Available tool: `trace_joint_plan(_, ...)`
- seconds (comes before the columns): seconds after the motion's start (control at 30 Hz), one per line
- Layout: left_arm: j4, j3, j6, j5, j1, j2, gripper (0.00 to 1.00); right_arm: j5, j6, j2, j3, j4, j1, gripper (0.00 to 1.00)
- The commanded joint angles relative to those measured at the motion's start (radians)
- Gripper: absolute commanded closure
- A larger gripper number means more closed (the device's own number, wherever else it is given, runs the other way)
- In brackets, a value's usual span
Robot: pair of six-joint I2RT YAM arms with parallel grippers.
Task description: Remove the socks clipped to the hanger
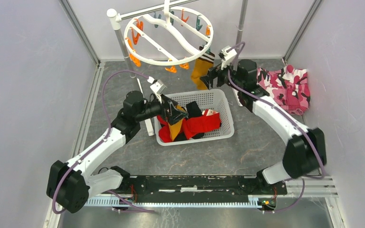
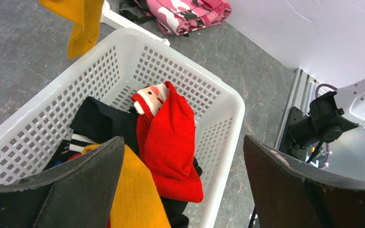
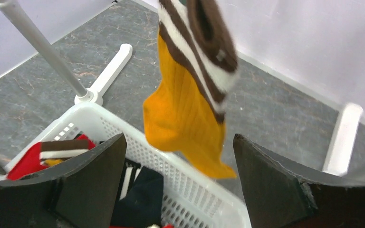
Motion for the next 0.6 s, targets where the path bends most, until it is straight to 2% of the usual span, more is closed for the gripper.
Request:
trace_joint_plan(0.0, 0.003, 0.013, -0.030, 0.036, 0.017, -0.055, 0.00, -0.144, -0.080, 0.123, 0.124, 0.213, -0.008, 0.14)
trace_joint_plan(0.07, -0.012, 0.012, -0.028, 0.048, 0.028, -0.071, 0.00, -0.163, -0.063, 0.170, 0.169, 0.229, -0.012, 0.24)
trace_joint_plan(0.1, -0.022, 0.012, -0.028, 0.050, 0.032, -0.079, 0.00, -0.180, -0.042, 0.180, 0.185, 0.231, -0.014, 0.33)
trace_joint_plan(0.27, -0.022, -0.001, -0.036, 0.064, 0.043, -0.102, 0.00, -0.201, 0.073, 0.091, 0.050, 0.362, -0.013, 0.91)
trace_joint_plan(0.3, -0.017, 0.001, -0.042, 0.068, 0.044, -0.099, 0.00, -0.194, 0.094, 0.068, 0.022, 0.367, -0.011, 1.00)
trace_joint_plan(0.43, 0.010, 0.026, -0.060, 0.093, 0.045, -0.077, 0.00, -0.166, 0.124, -0.033, -0.052, 0.320, 0.018, 1.00)
trace_joint_plan(0.57, 0.031, 0.061, -0.030, 0.090, 0.045, -0.057, 0.00, -0.151, 0.104, -0.097, -0.052, 0.172, 0.092, 1.00)
